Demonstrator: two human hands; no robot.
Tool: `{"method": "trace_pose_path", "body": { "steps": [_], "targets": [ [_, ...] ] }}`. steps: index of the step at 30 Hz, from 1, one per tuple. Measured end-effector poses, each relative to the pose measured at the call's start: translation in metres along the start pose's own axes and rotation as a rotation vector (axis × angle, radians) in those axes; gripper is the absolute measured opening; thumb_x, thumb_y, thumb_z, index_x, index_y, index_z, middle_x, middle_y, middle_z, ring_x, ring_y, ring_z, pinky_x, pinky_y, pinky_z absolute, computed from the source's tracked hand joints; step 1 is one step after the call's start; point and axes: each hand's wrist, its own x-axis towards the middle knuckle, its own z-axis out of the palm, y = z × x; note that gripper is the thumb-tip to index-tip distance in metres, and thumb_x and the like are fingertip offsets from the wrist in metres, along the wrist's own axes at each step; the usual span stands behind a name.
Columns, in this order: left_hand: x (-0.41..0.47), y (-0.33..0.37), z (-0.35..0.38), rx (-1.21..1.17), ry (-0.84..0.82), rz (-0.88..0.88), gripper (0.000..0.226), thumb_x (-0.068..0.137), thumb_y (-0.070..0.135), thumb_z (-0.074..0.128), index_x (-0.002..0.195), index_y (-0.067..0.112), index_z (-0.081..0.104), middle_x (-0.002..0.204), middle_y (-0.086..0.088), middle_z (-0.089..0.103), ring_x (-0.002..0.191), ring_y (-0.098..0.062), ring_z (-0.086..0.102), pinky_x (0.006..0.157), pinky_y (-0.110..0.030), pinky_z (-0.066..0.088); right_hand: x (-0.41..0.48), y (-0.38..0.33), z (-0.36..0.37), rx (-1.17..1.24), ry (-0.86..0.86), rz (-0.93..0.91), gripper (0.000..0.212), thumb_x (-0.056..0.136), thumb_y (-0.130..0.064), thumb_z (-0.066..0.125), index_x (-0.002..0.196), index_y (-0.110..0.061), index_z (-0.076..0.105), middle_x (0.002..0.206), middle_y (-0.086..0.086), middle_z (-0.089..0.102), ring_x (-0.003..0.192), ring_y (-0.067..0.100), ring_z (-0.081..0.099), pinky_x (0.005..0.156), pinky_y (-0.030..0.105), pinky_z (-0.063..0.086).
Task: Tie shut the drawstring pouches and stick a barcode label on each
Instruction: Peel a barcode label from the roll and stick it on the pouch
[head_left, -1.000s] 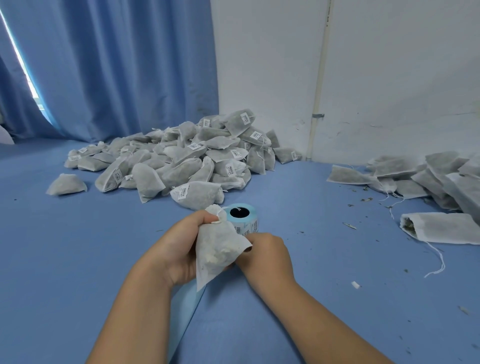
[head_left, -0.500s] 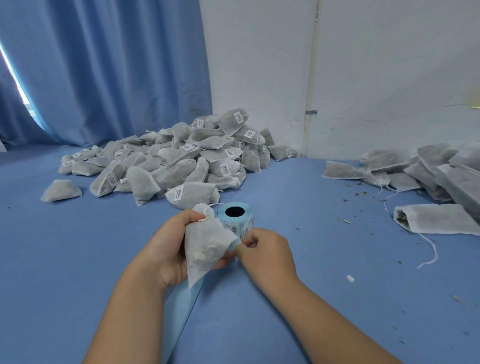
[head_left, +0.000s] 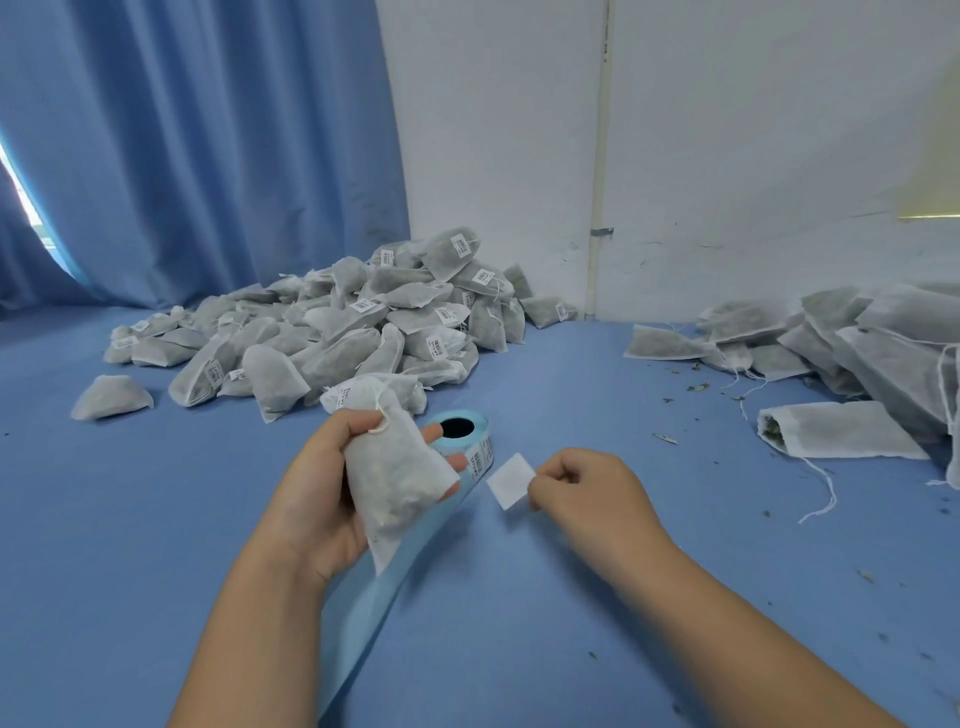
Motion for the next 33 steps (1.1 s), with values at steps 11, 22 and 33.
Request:
{"method": "trace_pose_path", "body": {
  "steps": [11, 22, 33],
  "targets": [
    [0.018, -0.056, 0.075, 0.417, -0.111, -0.177, 0.021, 0.088, 0.019, 0.056, 0.107, 0.011, 0.062, 0.076, -0.006, 0.066, 0.066, -0.019, 0.066, 0.068, -0.032, 0.054, -0.038, 0.002, -0.095, 0.667, 0.053, -0.07, 0.016, 0.086, -0.001, 0.055, 0.079, -0.008, 0.068, 0.072, 0.005, 0.067, 0.056, 0.018, 0.058, 0.052, 0.029, 0.04],
    [0.033, -0.118, 0.129, 0.586, -0.265, -0.15, 0.044, 0.069, 0.036, 0.074, 0.101, 0.005, 0.067, 0.083, -0.005, 0.066, 0.077, -0.017, 0.063, 0.068, -0.028, 0.047, -0.029, 0.024, -0.11, 0.755, 0.06, -0.151, 0.03, 0.088, 0.006, 0.049, 0.074, -0.01, 0.071, 0.074, 0.012, 0.071, 0.068, 0.022, 0.068, 0.056, 0.027, 0.053],
    [0.028, -0.112, 0.117, 0.616, -0.404, -0.16, 0.013, 0.067, 0.021, 0.062, 0.075, 0.02, 0.072, 0.074, -0.005, 0.062, 0.069, -0.018, 0.058, 0.064, -0.031, 0.042, -0.028, 0.03, -0.107, 0.635, 0.185, -0.1, 0.017, 0.088, 0.003, 0.052, 0.084, -0.003, 0.067, 0.079, 0.013, 0.074, 0.075, 0.021, 0.07, 0.062, 0.026, 0.056]
  ]
}}
